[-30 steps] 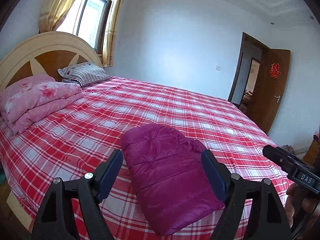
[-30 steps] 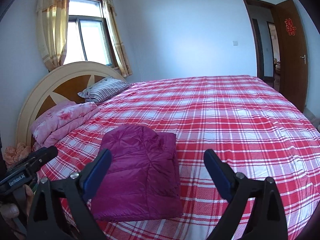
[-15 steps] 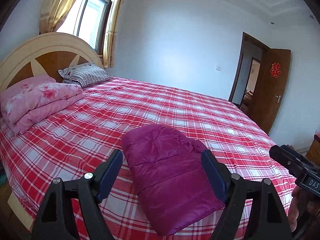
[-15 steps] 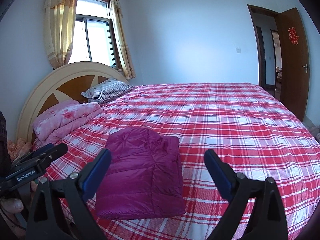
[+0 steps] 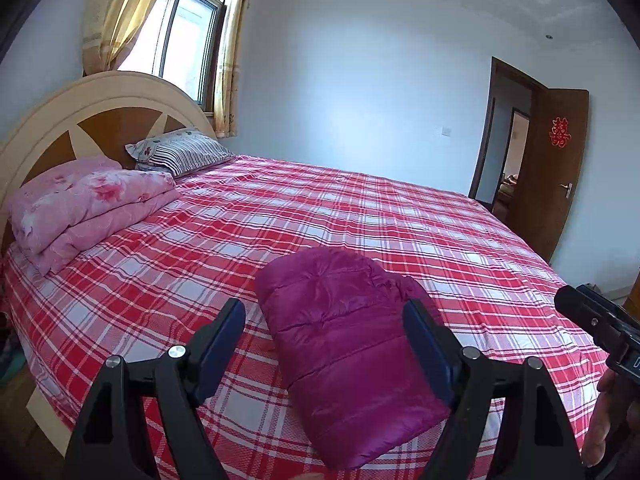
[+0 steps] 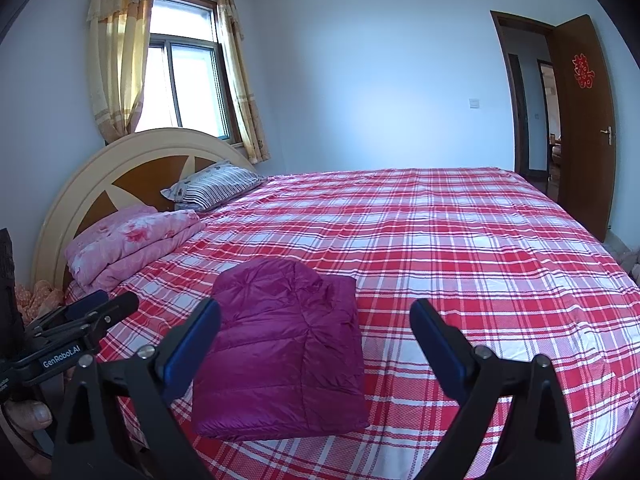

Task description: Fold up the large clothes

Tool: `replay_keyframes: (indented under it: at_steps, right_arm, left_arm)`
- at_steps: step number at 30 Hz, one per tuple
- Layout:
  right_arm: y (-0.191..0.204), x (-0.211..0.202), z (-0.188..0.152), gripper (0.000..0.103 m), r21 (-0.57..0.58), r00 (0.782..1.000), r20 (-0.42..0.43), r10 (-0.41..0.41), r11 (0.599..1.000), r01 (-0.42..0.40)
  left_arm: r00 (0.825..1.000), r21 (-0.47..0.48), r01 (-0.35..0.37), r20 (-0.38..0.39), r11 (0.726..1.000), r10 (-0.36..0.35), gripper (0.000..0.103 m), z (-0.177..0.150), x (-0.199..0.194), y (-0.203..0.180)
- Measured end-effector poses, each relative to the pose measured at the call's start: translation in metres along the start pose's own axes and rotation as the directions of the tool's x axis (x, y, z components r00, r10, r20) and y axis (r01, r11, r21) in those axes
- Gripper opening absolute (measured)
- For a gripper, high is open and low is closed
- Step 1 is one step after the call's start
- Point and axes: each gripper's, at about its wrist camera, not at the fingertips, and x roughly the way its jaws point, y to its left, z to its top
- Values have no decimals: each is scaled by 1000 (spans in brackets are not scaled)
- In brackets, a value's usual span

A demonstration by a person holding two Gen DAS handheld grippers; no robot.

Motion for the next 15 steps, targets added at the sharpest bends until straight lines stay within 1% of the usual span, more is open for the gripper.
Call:
replay_keyframes:
  at_steps: [2, 10, 11, 12, 13, 14, 15]
  right_arm:
    - [0, 0, 0, 98, -2, 1000, 1, -1, 1000, 1]
    - [0, -2, -1, 98, 7, 1000, 9, -3, 1000, 3]
    - [0, -2, -1, 98, 6, 1000, 11, -3, 1000, 3]
    - [0, -2, -2, 98, 5, 1000, 13, -3, 1000, 3]
    - [0, -2, -2, 98, 6, 1000, 14, -2, 1000, 2]
    - [1, -2, -2, 98, 6, 1000, 14, -1, 1000, 0]
    - [1, -3, -2, 98, 6, 1000, 14, 1, 1000, -1]
  left_arm:
    - [1000, -2, 7, -2, 1000, -7, 81, 0, 0, 0]
    - [1000, 17, -11, 25, 1000, 10, 81, 2, -6, -4]
    - [1000, 18, -14, 27, 1000, 14, 83, 3, -6, -5]
    - [1000, 21, -15, 28, 1000, 14, 88, 3, -7, -5]
    - [999, 25, -20, 31, 999, 19, 91, 2, -7, -6]
    - [999, 27, -28, 33, 999, 27, 93, 3, -7, -6]
    - [999, 33, -35, 35, 999, 34, 94, 3, -8, -7]
